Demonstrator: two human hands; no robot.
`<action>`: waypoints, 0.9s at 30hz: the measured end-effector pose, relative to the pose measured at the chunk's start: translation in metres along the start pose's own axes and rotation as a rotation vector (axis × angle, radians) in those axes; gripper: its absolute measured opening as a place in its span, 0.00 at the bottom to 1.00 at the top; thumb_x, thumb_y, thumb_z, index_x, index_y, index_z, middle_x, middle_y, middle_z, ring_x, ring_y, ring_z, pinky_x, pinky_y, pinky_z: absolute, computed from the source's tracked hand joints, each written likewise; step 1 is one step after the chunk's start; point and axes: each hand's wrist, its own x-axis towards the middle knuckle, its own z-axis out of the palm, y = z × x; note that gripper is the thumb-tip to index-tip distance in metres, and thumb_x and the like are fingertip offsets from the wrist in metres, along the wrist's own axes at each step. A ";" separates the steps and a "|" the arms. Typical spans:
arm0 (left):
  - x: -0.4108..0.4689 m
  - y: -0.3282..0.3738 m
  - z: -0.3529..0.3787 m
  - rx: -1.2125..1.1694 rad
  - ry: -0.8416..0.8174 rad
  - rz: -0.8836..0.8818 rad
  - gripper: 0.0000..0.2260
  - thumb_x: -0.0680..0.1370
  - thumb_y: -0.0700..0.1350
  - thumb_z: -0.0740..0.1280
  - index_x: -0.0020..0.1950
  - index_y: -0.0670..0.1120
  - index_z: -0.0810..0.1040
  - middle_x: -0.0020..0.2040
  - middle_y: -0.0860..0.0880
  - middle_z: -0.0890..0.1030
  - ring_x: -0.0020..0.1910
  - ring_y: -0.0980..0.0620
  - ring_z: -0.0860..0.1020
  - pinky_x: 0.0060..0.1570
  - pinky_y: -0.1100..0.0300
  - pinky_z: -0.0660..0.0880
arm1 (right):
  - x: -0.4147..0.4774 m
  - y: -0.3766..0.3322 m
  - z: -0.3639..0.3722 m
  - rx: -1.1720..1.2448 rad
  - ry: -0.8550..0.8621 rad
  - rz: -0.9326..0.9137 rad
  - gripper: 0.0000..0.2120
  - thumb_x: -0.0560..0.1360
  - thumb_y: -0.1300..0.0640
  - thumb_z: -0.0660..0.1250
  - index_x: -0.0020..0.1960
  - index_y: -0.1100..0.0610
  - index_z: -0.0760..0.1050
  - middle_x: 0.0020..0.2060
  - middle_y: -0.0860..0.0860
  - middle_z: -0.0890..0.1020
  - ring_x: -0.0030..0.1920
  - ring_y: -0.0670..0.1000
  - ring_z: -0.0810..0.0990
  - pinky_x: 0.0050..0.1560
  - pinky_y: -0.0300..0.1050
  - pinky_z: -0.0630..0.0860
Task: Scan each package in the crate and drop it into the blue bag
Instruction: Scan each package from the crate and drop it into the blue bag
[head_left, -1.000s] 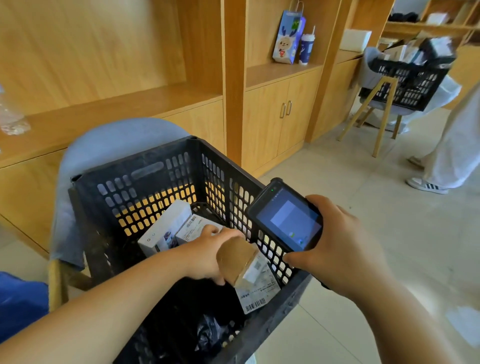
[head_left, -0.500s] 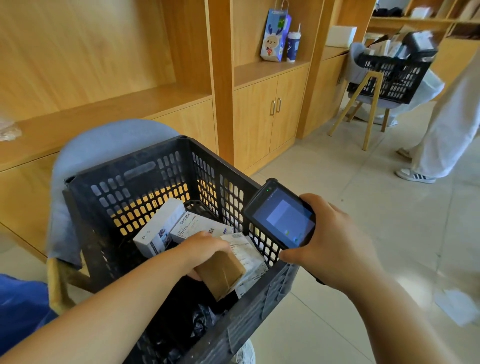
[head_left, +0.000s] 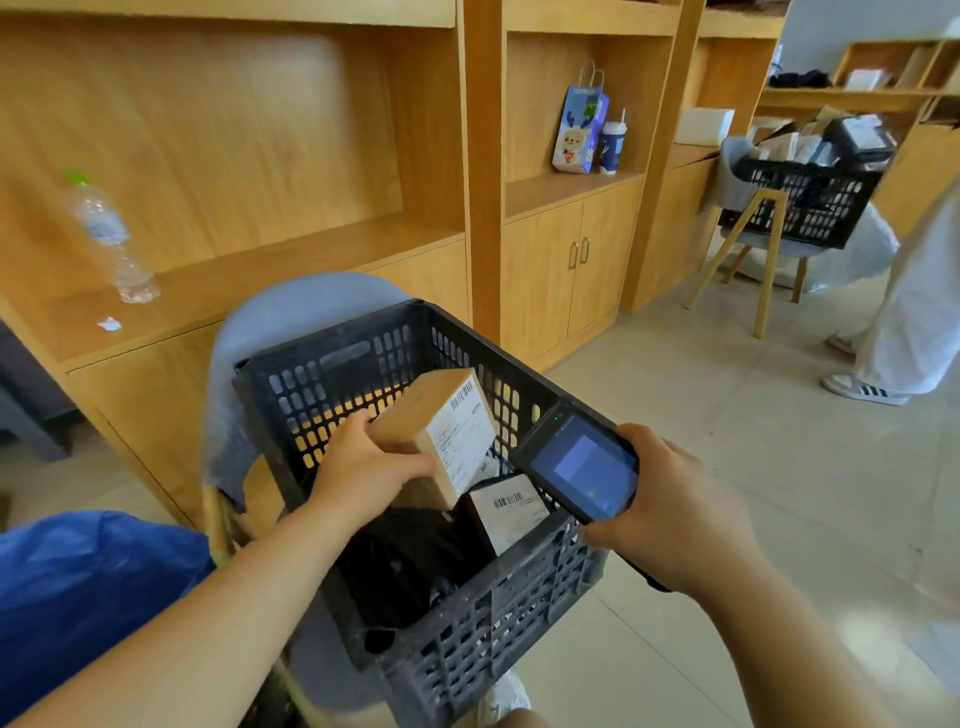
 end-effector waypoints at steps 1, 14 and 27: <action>-0.005 0.001 -0.007 0.021 0.037 0.038 0.28 0.60 0.48 0.79 0.56 0.51 0.73 0.51 0.53 0.76 0.49 0.54 0.75 0.36 0.61 0.71 | -0.004 -0.003 -0.001 -0.010 -0.006 -0.009 0.45 0.56 0.40 0.74 0.68 0.45 0.60 0.44 0.42 0.70 0.40 0.48 0.74 0.33 0.42 0.72; -0.050 -0.007 -0.063 0.088 0.274 0.241 0.45 0.54 0.59 0.78 0.67 0.54 0.64 0.60 0.56 0.67 0.55 0.56 0.68 0.53 0.55 0.69 | -0.040 -0.044 -0.024 -0.023 -0.026 -0.105 0.47 0.55 0.41 0.75 0.70 0.45 0.59 0.47 0.44 0.71 0.44 0.50 0.75 0.39 0.48 0.78; -0.068 -0.019 -0.083 -0.020 0.319 0.263 0.44 0.61 0.51 0.81 0.72 0.50 0.63 0.64 0.53 0.68 0.60 0.54 0.68 0.57 0.56 0.69 | -0.058 -0.063 -0.027 -0.064 0.010 -0.198 0.45 0.57 0.40 0.74 0.70 0.45 0.58 0.46 0.41 0.68 0.42 0.46 0.71 0.29 0.36 0.63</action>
